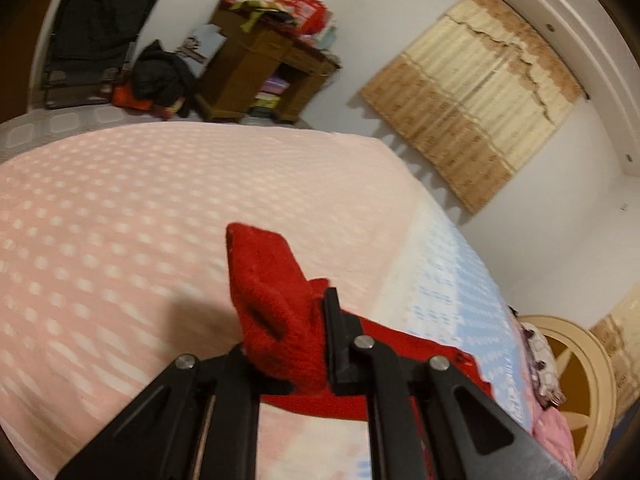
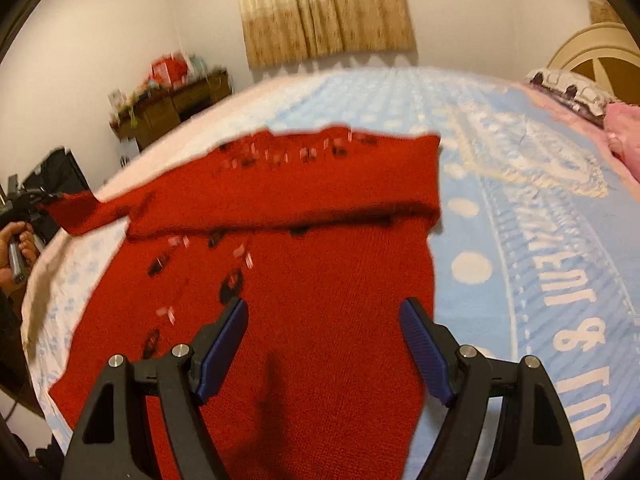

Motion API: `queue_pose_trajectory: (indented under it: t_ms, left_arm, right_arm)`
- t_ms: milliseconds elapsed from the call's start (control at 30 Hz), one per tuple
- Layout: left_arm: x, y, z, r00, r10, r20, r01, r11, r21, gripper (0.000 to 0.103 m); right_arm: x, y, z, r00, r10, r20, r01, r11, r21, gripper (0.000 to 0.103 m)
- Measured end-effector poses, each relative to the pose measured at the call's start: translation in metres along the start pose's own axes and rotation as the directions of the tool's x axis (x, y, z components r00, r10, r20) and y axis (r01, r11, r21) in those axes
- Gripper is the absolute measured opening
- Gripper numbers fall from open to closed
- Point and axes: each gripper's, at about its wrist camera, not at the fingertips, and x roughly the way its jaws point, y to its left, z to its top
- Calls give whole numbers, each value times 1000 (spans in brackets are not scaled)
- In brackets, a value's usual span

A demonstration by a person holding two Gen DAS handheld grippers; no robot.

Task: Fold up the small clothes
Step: 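Carry the sleeve across the sweater body with the left gripper and release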

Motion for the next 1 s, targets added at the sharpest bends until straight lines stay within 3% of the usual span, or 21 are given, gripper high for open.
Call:
queue_pose_trajectory:
  t_ms: [200, 367, 533, 633, 900, 1000]
  left_arm:
    - [4, -62, -20, 989, -133, -59, 136, 989, 56, 10]
    - [2, -118, -36, 961, -252, -111, 262, 961, 84, 10]
    - [1, -172, -52, 924, -343, -168, 363, 925, 110, 10]
    - [4, -205, -65, 899, -384, -212, 417, 898, 139, 3]
    - [22, -268, -112, 850, -427, -308, 495, 848, 190, 3]
    - [27, -288, -138, 839, -426, -338, 512, 829, 225, 3]
  right_arm:
    - [-43, -6, 12, 989, 94, 110, -95, 996, -1, 79]
    - [-64, -14, 10, 977, 67, 205, -66, 998, -11, 79]
    - [-55, -19, 4, 981, 71, 181, -74, 997, 12, 79]
    - [-50, -17, 1, 983, 79, 163, -81, 997, 6, 79]
    - [-41, -17, -3, 984, 105, 142, -108, 994, 13, 79]
    - [-40, -19, -3, 984, 107, 139, -112, 993, 27, 79]
